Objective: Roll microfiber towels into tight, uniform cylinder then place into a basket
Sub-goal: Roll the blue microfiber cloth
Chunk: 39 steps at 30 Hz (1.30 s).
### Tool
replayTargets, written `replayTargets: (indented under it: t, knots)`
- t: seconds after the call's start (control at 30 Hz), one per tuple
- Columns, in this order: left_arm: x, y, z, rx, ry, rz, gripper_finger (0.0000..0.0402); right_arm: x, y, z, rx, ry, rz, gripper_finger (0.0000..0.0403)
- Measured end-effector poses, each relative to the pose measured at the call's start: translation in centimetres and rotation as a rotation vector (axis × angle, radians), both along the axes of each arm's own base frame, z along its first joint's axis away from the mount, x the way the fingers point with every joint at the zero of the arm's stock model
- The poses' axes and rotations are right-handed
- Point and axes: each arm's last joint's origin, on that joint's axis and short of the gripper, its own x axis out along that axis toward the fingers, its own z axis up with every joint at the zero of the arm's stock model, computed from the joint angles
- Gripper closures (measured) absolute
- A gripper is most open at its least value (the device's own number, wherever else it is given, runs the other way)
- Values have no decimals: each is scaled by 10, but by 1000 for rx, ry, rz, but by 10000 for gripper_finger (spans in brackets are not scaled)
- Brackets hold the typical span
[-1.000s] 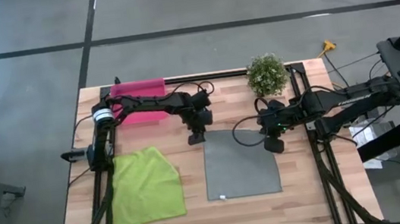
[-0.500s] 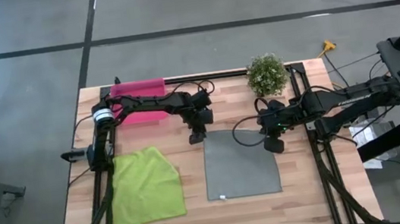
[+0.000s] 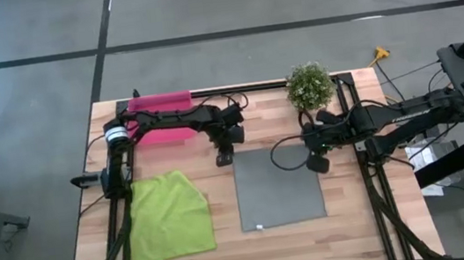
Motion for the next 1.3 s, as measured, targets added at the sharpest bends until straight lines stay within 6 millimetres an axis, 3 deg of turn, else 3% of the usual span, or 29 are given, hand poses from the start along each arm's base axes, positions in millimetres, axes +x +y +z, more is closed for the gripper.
replayTargets:
  t: [0.2,0.4,0.63,0.87,1.3]
  knots:
    - [-11,3,38,56,-83,58,401,-3,-5,-9,10,29,-61,394]
    - [-16,-18,60,36,-126,73,401,-8,-5,-28,23,77,-86,394]
    - [-12,-58,57,-10,-86,37,401,-11,-4,-45,106,101,-111,394]
    - [-10,-95,51,-45,-50,-1,401,-9,0,-48,210,92,-74,394]
    - [-10,-126,47,-73,-34,-27,402,-14,13,-69,389,116,-76,394]
